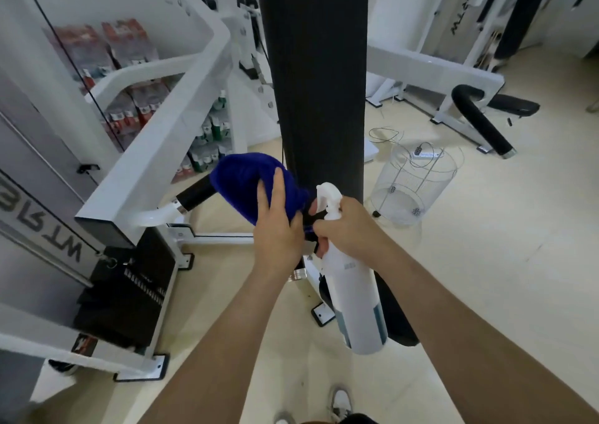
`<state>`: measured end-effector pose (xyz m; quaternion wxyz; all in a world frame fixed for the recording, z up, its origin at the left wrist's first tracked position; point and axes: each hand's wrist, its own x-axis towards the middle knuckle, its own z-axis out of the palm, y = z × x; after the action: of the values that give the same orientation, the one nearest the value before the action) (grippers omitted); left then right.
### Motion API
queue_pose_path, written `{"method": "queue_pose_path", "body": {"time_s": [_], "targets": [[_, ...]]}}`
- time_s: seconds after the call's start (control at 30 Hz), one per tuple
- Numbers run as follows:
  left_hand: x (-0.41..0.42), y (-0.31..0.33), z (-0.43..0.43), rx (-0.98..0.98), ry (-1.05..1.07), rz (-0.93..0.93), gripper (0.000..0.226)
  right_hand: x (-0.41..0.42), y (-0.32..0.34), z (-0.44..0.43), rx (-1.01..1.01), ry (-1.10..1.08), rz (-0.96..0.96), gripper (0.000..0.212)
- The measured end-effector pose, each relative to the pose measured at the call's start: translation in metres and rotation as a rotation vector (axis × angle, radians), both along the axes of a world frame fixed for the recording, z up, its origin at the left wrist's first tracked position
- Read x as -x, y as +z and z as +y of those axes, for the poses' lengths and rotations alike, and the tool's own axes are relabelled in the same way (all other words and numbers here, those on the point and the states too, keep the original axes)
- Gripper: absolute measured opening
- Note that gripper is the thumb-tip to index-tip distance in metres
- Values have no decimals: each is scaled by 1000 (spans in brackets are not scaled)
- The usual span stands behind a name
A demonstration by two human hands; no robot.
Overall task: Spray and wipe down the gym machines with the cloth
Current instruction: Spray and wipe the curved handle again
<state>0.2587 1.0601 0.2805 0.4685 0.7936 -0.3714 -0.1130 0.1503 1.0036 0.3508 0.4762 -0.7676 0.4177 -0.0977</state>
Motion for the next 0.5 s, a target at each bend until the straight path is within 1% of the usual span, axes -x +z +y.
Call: {"method": "queue_pose_path", "body": {"time_s": [0.1, 0.2, 0.23, 0.33, 0.43, 0.5], "targets": [[6, -10, 16, 2, -37, 50, 72, 1, -4, 3, -27, 1, 15, 19], [23, -22, 40, -22, -107, 128, 76, 1, -6, 4, -22, 20, 21, 23], [27, -24, 47, -57, -127, 116, 76, 1, -5, 4, -21, 23, 15, 22], [27, -25, 55, -169, -168, -6, 74, 4, -4, 2, -23, 26, -7, 20], [22, -15, 44, -276, -152, -119, 72, 9, -5, 2, -14, 14, 8, 30], [23, -10, 33, -326, -136, -186, 68, 15, -7, -1, -27, 5, -1, 25]]}}
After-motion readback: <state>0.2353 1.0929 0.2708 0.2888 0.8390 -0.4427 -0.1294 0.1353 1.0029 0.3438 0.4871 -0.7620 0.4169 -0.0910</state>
